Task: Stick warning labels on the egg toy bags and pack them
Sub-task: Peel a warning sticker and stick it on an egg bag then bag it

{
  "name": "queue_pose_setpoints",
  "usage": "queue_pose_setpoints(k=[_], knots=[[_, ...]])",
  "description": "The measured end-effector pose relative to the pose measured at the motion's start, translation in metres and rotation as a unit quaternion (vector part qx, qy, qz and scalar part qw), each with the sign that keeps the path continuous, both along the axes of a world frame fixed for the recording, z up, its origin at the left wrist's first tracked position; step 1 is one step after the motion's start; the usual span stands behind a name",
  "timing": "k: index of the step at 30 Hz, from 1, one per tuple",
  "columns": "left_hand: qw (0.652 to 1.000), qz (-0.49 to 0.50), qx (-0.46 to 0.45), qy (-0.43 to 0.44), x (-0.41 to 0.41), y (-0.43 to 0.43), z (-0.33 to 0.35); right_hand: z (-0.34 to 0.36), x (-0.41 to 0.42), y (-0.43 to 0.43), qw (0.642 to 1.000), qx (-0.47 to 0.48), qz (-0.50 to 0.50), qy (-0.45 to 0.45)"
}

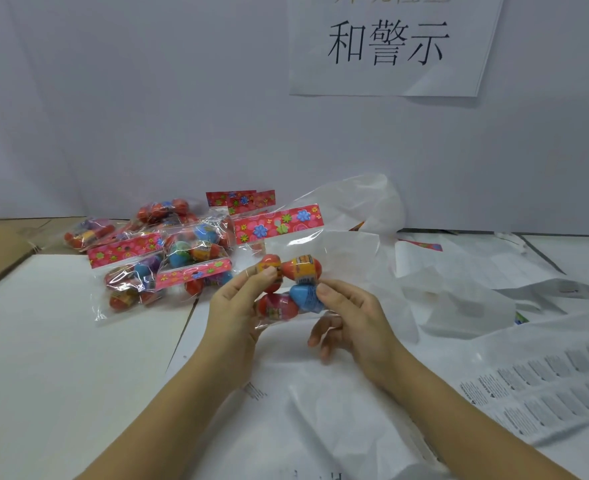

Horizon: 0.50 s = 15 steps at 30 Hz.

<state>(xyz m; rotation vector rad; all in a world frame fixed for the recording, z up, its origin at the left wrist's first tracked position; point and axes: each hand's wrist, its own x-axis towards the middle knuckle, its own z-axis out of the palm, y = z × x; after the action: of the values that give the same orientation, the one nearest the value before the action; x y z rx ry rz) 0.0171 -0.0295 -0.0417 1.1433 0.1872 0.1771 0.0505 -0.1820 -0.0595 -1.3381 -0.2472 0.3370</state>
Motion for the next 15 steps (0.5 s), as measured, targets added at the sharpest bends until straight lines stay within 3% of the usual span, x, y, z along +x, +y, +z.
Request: queue_pose_setpoints(k=[11, 15], knots=[[1.0, 0.02, 0.017, 0.007, 0.002, 0.0001, -0.0012, -0.004, 0.0007, 0.002, 1.0, 0.02, 0.001, -0.002], [0.999, 0.03, 0.026, 0.025, 0.0046, 0.0051, -0.0013, -0.0036, 0.0031, 0.0012, 0.999, 0.016, -0.049, 0.006]])
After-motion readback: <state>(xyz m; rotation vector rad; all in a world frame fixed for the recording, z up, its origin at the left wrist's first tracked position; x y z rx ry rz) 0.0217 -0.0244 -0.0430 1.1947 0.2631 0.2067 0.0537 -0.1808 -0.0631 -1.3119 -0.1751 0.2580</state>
